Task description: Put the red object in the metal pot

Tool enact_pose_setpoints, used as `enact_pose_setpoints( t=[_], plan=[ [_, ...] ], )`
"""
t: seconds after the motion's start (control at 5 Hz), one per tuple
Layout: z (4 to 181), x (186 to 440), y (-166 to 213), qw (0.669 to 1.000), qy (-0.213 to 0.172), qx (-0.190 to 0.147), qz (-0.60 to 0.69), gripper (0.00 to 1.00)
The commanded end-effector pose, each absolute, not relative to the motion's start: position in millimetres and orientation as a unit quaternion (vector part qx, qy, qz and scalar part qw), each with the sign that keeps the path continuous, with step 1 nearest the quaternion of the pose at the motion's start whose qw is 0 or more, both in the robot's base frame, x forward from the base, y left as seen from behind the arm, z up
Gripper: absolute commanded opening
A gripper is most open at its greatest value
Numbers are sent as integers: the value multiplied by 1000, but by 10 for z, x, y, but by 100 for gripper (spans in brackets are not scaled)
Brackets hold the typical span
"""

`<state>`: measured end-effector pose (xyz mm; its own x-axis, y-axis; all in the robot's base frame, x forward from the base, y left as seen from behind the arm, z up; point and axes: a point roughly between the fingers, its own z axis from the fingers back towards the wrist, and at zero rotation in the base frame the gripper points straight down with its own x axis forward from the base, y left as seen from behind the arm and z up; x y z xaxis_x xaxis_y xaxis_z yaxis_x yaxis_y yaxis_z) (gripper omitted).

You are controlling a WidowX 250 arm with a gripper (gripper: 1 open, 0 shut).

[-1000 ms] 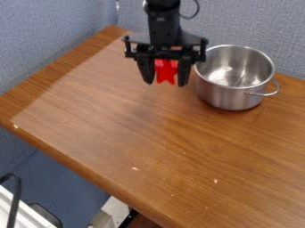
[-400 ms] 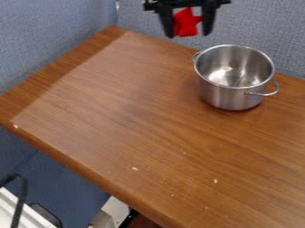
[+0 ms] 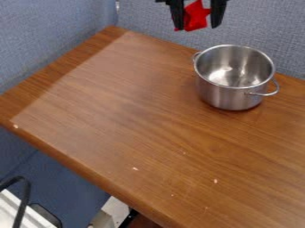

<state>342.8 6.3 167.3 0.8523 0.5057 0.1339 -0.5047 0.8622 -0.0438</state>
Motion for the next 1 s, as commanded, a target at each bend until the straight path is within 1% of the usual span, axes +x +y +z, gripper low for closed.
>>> enact_pose_setpoints(
  t=[0.0,0.2,0.4,0.6,0.8],
  plan=[
    [1881,3577,-119,964,-99,-9,245,0],
    [1741,3722,-205,955,-99,-1,280,0],
    [1653,3831,-12,935,-96,14,341,0],
    [1680,3895,151,918,-87,22,387,0],
    [1720,3920,536,887,-75,36,454,0]
  ],
)
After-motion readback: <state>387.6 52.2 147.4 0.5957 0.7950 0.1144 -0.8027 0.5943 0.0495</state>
